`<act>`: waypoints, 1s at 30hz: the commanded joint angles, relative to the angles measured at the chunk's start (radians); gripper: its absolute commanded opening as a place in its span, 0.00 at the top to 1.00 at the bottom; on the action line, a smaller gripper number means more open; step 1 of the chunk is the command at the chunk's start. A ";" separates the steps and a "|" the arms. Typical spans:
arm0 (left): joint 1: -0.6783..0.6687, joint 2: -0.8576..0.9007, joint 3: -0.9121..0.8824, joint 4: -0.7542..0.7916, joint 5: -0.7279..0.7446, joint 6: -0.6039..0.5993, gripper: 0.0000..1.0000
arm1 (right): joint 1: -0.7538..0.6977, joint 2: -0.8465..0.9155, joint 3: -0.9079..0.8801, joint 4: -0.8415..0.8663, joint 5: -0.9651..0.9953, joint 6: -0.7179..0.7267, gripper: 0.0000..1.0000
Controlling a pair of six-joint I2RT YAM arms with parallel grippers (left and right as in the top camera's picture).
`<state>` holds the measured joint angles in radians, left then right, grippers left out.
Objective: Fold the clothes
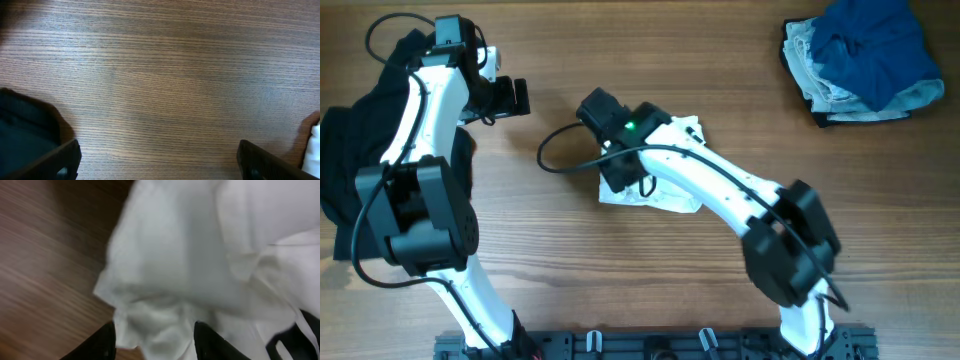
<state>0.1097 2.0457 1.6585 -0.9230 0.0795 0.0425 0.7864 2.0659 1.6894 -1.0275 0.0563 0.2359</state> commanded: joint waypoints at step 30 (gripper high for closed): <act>0.008 0.012 0.010 -0.004 0.016 -0.006 0.00 | 0.156 -0.093 0.003 -0.097 -0.191 0.002 0.96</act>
<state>0.1097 2.0457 1.6585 -0.9264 0.0795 0.0425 0.8856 1.9701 1.6894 -1.1187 -0.0784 0.2256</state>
